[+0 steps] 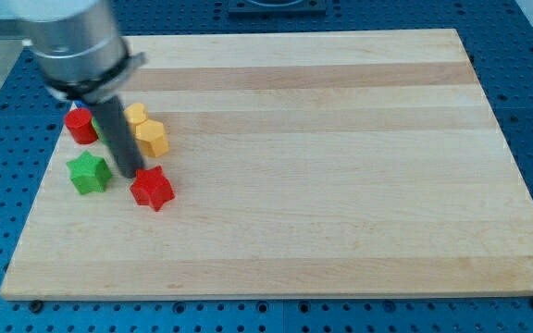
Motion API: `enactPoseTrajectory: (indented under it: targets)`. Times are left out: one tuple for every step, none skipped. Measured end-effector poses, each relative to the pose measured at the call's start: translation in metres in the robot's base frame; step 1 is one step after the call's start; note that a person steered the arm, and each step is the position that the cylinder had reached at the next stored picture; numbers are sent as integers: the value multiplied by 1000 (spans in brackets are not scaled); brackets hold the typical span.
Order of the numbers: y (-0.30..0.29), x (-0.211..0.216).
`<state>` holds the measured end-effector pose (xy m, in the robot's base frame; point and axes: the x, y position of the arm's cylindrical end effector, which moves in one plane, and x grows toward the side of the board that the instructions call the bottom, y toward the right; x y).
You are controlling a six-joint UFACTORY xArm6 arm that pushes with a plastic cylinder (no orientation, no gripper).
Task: Separate the red star from the group of the blocks
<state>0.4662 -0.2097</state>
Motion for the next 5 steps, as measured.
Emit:
enactPoseTrajectory:
  targets:
    - [-24,2]
    - [4,24]
    - [90,28]
    - [162,31]
    - [116,42]
